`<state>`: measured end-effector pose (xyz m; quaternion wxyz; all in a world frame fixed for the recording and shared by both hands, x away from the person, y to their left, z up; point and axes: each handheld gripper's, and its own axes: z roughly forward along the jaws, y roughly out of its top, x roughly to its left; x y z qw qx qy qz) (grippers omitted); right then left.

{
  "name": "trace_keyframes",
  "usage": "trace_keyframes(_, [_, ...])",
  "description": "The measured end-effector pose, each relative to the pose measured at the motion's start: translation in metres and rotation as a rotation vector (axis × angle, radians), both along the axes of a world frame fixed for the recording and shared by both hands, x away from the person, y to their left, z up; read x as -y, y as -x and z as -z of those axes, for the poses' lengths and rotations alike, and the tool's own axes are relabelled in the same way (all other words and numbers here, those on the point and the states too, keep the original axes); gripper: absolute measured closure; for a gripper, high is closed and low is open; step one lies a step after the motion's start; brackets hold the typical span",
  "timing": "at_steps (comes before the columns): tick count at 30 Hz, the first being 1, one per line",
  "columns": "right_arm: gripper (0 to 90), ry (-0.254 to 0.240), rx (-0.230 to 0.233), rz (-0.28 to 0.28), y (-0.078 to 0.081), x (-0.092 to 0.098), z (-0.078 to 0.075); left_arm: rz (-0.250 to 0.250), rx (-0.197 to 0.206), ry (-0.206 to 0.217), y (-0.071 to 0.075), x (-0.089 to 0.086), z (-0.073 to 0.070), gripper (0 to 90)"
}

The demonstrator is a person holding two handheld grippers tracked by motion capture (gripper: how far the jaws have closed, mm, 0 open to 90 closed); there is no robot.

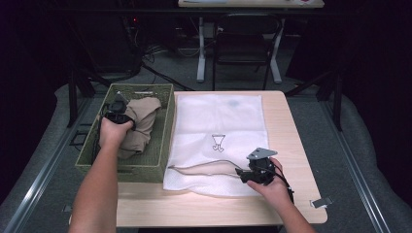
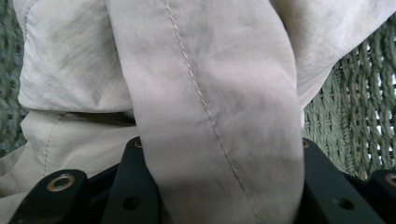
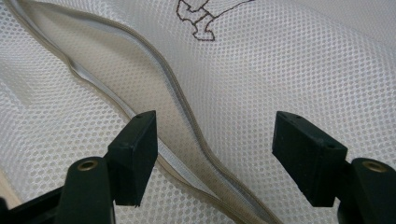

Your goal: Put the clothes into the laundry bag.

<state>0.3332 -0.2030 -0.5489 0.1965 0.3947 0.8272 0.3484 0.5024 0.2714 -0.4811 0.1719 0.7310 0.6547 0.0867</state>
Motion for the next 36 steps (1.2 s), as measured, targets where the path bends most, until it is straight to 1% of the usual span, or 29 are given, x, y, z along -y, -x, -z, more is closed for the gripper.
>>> trace_keyframes(2, [30.9,0.001,0.0,-0.001,0.0,0.0,0.0,-0.004,0.0,0.009,0.001,-0.001,-0.002,64.1])
trace_keyframes(9, [30.9,-0.001,-0.002,0.0,0.0,-0.001,0.0,-0.008,0.002,0.005,0.003,-0.004,-0.006,64.1])
trace_keyframes(11, [30.9,-0.002,-0.003,0.0,0.0,-0.001,0.0,-0.008,0.009,-0.002,0.003,-0.005,-0.009,64.1])
trace_keyframes(12, [30.9,-0.002,-0.003,0.001,0.0,-0.001,0.0,-0.008,0.017,0.0,0.004,-0.005,-0.014,64.1])
trace_keyframes(15, [30.9,-0.001,-0.003,-0.001,0.0,-0.001,0.0,-0.002,0.029,-0.01,0.004,-0.004,-0.022,64.1])
trace_keyframes(16, [30.9,0.0,-0.002,-0.001,0.0,-0.001,0.0,-0.002,0.029,-0.01,0.004,-0.004,-0.022,64.1])
trace_keyframes(17, [30.9,0.0,-0.002,-0.001,0.001,-0.001,0.0,-0.007,0.036,0.003,0.005,-0.005,-0.025,64.1])
trace_keyframes(18, [30.9,0.0,-0.002,-0.001,0.001,-0.001,0.0,-0.007,0.036,0.003,0.005,-0.005,-0.025,64.1])
trace_keyframes(20, [30.9,0.0,-0.002,-0.004,0.001,-0.001,0.0,0.0,0.032,-0.004,0.005,-0.004,-0.03,64.1])
trace_keyframes(24, [31.0,0.001,0.001,-0.007,0.001,-0.001,-0.001,0.004,0.028,0.0,0.006,-0.003,-0.035,64.1])
trace_keyframes(27, [31.0,0.002,-0.002,-0.007,0.001,-0.001,-0.001,0.008,0.032,-0.005,0.006,-0.002,-0.039,64.1])
trace_keyframes(31, [31.0,0.001,-0.001,-0.007,0.002,-0.002,-0.001,0.009,0.025,0.009,0.007,-0.002,-0.042,64.0])
trace_keyframes(34, [31.0,0.003,-0.003,-0.007,0.002,-0.002,-0.001,0.019,0.02,-0.001,0.008,-0.002,-0.044,64.0])
trace_keyframes(36, [31.0,0.002,-0.003,-0.007,0.002,-0.002,-0.001,0.023,0.018,0.001,0.008,-0.002,-0.047,64.0])
